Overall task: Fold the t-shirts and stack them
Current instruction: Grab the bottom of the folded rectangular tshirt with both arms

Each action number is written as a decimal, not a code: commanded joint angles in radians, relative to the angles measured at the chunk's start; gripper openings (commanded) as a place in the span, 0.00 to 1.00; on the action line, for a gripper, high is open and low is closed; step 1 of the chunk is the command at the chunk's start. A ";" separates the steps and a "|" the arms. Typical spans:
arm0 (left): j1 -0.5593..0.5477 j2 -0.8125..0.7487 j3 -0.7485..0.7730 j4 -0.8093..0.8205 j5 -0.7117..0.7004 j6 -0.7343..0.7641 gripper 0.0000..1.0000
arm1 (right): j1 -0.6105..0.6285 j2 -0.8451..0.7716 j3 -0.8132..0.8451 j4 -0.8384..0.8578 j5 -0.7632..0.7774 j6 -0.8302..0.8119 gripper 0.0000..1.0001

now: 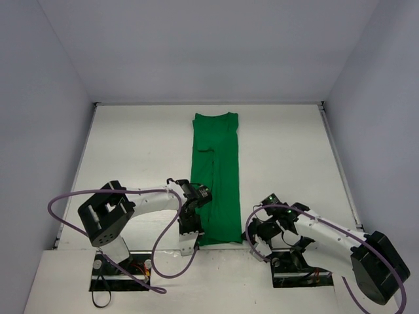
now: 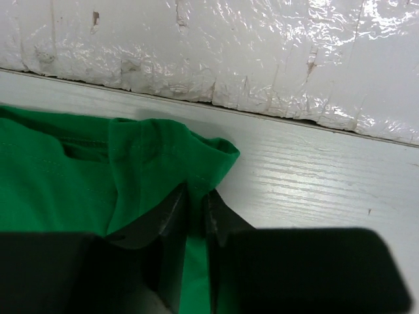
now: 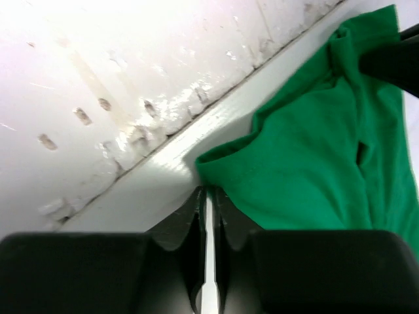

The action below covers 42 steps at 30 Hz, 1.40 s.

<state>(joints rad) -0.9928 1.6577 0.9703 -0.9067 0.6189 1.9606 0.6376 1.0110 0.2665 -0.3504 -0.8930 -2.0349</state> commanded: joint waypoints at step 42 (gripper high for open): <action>0.046 -0.060 -0.007 0.002 0.086 -0.041 0.00 | 0.100 0.435 0.299 -0.204 0.074 -0.461 0.00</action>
<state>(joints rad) -0.9704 1.6560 0.9680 -0.8878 0.6500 1.9319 0.7284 1.4636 0.5747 -0.5349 -0.9636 -1.9949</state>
